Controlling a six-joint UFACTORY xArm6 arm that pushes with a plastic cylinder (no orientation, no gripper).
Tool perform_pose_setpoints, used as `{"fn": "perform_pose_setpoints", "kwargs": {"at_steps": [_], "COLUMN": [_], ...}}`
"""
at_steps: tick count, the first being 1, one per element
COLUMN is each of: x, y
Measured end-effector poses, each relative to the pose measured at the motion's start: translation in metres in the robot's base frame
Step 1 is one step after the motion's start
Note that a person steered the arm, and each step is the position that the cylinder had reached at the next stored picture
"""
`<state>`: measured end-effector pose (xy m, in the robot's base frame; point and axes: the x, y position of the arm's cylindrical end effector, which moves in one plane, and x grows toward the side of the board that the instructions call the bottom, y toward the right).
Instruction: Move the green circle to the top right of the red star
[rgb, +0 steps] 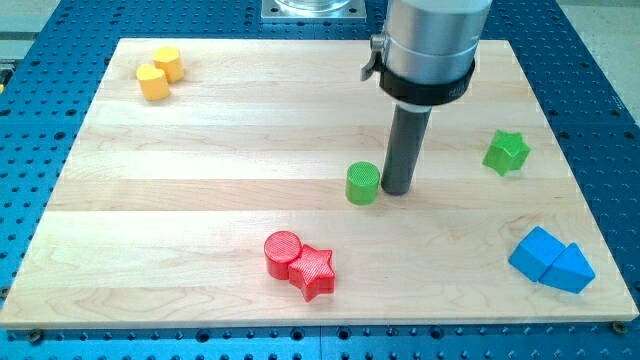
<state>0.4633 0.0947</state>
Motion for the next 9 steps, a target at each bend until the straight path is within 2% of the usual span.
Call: {"fn": "perform_pose_setpoints", "kwargs": {"at_steps": [1,2,3,4,5,7,8,9], "x": [-0.04,-0.039,0.022,0.049,0.042,-0.035,0.009,0.042], "y": [0.018,-0.009,-0.024,-0.024,-0.02,-0.026,-0.061,-0.061]}}
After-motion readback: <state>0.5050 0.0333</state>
